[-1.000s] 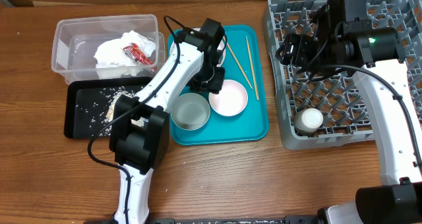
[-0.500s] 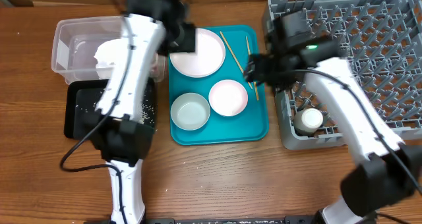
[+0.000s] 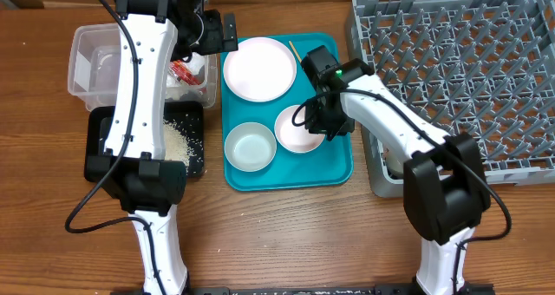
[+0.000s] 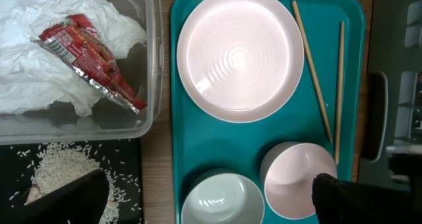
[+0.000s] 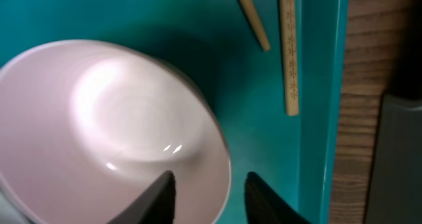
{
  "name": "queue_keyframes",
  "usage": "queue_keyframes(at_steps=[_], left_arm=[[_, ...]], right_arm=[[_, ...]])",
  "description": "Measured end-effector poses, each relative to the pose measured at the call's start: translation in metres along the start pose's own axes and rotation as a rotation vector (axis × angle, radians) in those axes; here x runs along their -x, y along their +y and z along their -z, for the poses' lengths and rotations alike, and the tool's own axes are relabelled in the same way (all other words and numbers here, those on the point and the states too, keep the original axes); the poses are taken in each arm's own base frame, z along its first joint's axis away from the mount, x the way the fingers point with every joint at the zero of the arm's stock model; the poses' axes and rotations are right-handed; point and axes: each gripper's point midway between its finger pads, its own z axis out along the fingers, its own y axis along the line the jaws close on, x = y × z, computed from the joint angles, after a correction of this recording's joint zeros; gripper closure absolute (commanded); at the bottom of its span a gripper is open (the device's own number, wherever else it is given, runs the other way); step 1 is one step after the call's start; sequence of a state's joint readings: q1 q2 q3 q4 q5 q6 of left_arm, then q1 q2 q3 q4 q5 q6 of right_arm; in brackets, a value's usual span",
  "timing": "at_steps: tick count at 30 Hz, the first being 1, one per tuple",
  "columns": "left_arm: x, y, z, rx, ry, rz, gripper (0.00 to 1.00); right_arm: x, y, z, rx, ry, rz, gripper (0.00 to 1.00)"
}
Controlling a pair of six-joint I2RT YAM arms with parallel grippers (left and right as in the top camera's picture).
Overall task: Sort waste into correct bins and load items into the dishwasher
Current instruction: 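Lower the right gripper to the pink bowl and grasp its rim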
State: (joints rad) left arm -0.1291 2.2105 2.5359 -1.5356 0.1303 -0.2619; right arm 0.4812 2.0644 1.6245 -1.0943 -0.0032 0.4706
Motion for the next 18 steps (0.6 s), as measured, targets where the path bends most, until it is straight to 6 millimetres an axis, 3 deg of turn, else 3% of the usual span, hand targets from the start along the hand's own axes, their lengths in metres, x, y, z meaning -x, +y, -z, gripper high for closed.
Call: queue_keyframes(at_steps=[10, 18], left_arm=[[0.0, 0.0, 0.0, 0.0, 0.0, 0.0, 0.0], [0.0, 0.0, 0.0, 0.0, 0.0, 0.0, 0.0]], right_arm=[[0.007, 0.002, -0.014, 0.001, -0.023, 0.002, 0.95], [0.002, -0.001, -0.018, -0.002, -0.009, -0.004, 0.96]])
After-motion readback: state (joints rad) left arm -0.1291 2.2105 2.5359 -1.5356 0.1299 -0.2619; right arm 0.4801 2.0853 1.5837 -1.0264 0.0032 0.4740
